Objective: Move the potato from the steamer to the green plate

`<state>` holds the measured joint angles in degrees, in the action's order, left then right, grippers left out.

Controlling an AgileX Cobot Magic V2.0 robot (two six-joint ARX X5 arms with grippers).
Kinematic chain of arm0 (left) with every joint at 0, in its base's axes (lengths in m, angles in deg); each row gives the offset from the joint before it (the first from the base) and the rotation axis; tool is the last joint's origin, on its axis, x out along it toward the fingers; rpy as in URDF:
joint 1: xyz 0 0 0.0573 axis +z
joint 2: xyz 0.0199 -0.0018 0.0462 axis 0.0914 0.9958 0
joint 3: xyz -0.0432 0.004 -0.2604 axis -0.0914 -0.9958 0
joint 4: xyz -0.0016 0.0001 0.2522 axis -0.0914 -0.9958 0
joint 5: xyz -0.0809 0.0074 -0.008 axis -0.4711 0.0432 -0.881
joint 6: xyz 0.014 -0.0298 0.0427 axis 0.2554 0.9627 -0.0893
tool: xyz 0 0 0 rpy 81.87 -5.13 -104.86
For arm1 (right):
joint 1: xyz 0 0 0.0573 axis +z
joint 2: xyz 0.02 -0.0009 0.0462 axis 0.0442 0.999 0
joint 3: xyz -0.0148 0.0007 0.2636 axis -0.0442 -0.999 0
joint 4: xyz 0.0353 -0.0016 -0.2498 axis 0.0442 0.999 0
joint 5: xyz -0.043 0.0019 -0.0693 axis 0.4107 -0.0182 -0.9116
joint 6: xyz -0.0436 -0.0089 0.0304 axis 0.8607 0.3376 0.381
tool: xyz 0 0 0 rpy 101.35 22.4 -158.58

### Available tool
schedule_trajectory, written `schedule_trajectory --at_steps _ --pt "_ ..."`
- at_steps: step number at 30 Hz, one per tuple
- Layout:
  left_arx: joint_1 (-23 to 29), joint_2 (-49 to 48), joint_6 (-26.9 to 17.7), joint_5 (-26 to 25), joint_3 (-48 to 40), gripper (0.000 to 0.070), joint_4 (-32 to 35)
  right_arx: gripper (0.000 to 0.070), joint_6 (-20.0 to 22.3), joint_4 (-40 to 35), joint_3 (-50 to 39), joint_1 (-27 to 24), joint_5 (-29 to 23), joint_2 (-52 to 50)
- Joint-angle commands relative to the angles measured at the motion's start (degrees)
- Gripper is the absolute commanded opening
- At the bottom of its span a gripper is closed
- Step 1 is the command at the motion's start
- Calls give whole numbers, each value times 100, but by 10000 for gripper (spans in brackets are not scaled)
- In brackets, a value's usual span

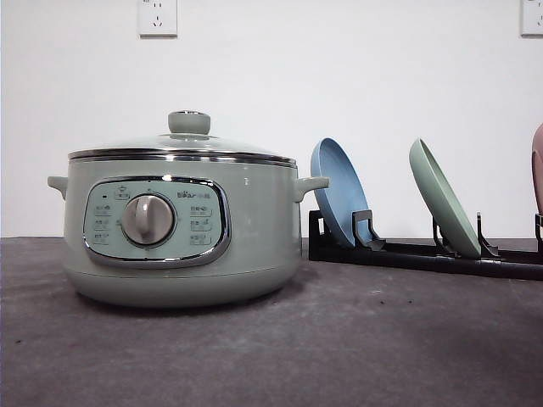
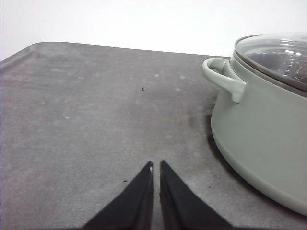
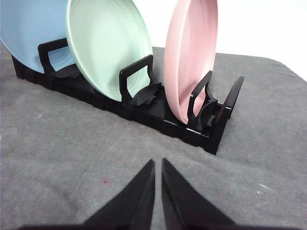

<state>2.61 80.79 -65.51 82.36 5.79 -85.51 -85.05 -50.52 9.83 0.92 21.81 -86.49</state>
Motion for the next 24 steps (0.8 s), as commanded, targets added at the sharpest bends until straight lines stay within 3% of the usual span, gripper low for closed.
schedule_trajectory --at_steps 1,6,14,18,24 --pt "4 -7 -70 24 -118 17 -35 13 44 -48 -24 -9 -13 -9" --pt "4 -7 -17 22 -118 17 -37 13 -36 -50 -24 -9 40 -9" --pt "4 -7 837 -181 -98 14 -46 11 -993 -24 -24 -9 404 -9" --pt "-23 26 912 -328 19 12 -159 5 -1364 6 2 8 691 -7" --pt "-312 225 2003 -693 339 12 -141 4 -2191 61 315 223 776 -4"
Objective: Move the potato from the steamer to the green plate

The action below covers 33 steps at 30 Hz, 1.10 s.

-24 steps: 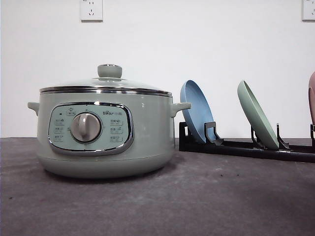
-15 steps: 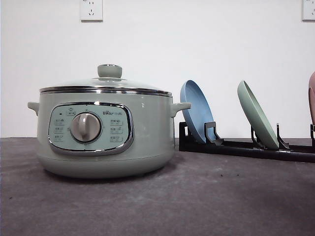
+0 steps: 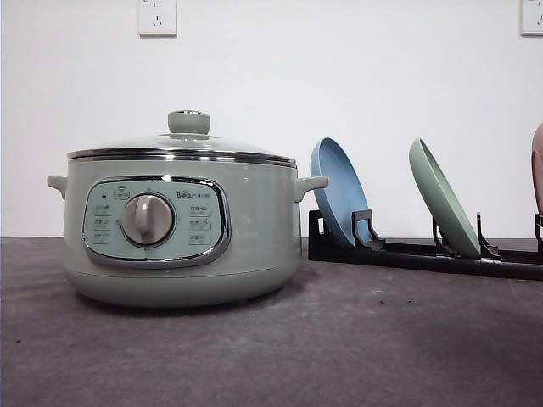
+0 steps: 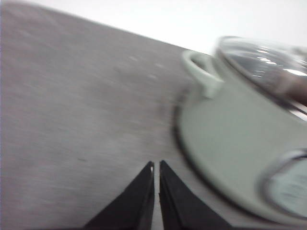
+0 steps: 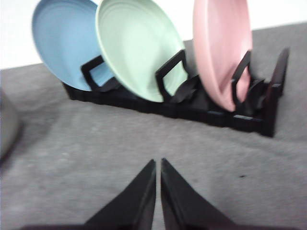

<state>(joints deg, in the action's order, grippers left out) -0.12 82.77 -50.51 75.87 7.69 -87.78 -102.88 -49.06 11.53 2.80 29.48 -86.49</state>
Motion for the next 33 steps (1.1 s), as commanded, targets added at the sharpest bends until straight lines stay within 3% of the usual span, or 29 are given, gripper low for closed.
schedule_trajectory --at_steps 1,6,11,14,20,24,28,33 --pt "-118 76 641 -44 231 12 105 4 -503 -87 229 85 7 -4" --pt "-445 525 742 -42 919 12 148 4 -932 126 800 307 2 75" --pt "-597 1321 583 -98 1911 12 7 4 -937 749 1779 372 19 524" --pt "-691 1902 316 -248 2633 12 -298 4 -922 1095 2451 372 293 946" --pt "-858 2947 -321 -511 4093 12 -1069 4 -465 1877 3795 372 655 1848" --pt "-921 3403 -723 -625 4933 12 -1364 4 127 2378 4668 372 813 2439" --pt "-978 3724 -897 -820 5572 11 -1606 4 573 2832 5385 372 1155 3010" --pt "-1053 4115 -1079 -1151 6121 11 -1943 4 835 3068 5932 372 1741 3628"
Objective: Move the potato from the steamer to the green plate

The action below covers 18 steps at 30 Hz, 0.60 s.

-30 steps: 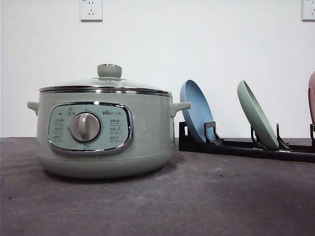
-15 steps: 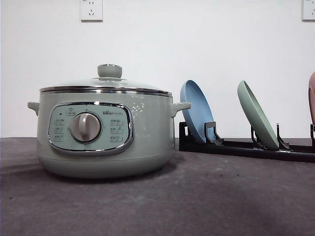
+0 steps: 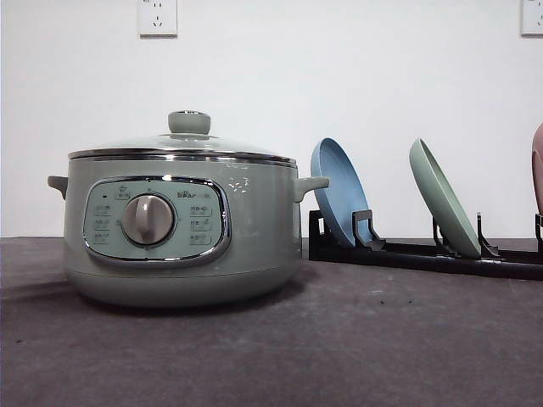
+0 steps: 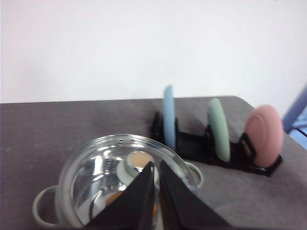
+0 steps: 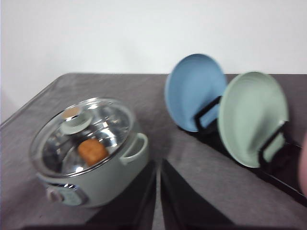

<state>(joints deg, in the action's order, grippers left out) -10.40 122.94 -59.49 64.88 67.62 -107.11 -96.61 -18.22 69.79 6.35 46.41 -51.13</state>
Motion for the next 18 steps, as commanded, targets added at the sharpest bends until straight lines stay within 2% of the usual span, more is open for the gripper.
schedule_trajectory --at_steps 1,5,10,18 --pt "-35 182 -217 -113 210 11 -86 4 247 -2 172 17 116 194" --pt "-70 511 -428 -449 430 11 -374 4 372 81 342 20 211 556" --pt "-118 823 -485 -862 440 15 -484 4 485 116 353 18 375 825" --pt "-122 1052 -703 -882 440 26 -444 4 626 98 353 20 565 1073"
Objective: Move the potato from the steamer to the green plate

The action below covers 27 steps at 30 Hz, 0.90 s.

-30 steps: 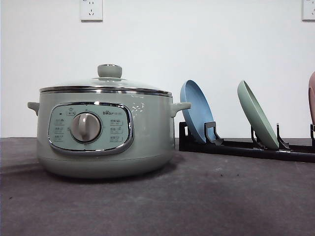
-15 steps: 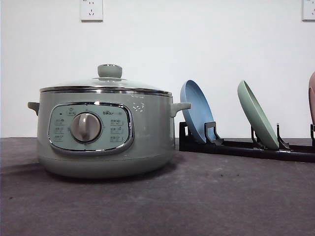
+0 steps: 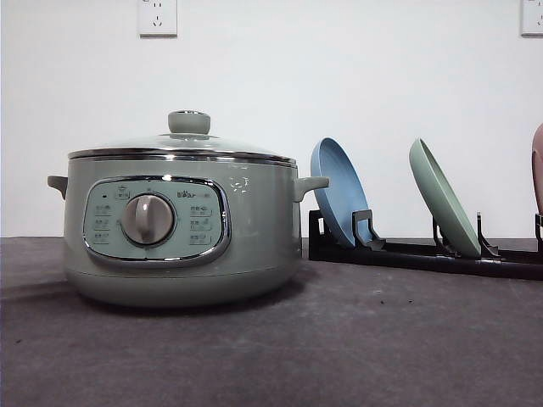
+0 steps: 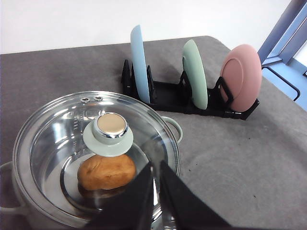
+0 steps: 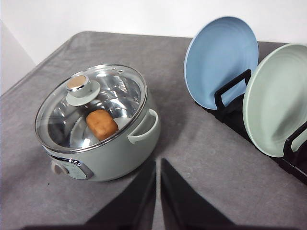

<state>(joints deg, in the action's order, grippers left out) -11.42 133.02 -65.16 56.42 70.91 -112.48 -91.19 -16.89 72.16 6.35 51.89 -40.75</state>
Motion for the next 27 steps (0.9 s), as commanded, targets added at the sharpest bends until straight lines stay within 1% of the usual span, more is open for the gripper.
schedule_trajectory --at_steps 1,11,12,13,14,15,16,17,18,20,21,22,23,27 --pt "-20 55 -136 -35 111 26 100 4 84 -44 116 20 13 35" --pt "-20 158 -153 -31 111 30 107 7 223 -72 116 20 13 35" --pt "-20 165 -153 -33 111 41 107 14 235 -70 116 19 13 35" --pt "-20 168 -153 -31 111 68 107 38 235 -72 116 18 13 35" --pt "-20 176 -153 -31 111 119 107 86 235 -72 116 20 13 35" --pt "-20 184 -153 -31 111 193 107 160 233 -72 116 20 13 35" --pt "-20 189 -153 -31 111 277 105 236 233 -72 116 20 13 35" --pt "-20 195 -153 -31 111 383 107 318 233 -72 116 20 13 35" --pt "-20 195 -153 -31 111 508 107 401 231 -72 116 20 13 35" --pt "-20 197 -153 -31 111 697 114 518 231 -74 116 20 13 35" --pt "-20 197 -153 -31 111 700 112 561 231 -74 116 20 13 35" --pt "-20 197 -151 -31 111 700 114 582 231 -75 116 20 13 35" --pt "-20 197 -151 -31 111 700 112 591 231 -79 116 20 13 35" --pt "-20 197 -147 -33 111 700 109 591 228 -90 116 20 13 33"
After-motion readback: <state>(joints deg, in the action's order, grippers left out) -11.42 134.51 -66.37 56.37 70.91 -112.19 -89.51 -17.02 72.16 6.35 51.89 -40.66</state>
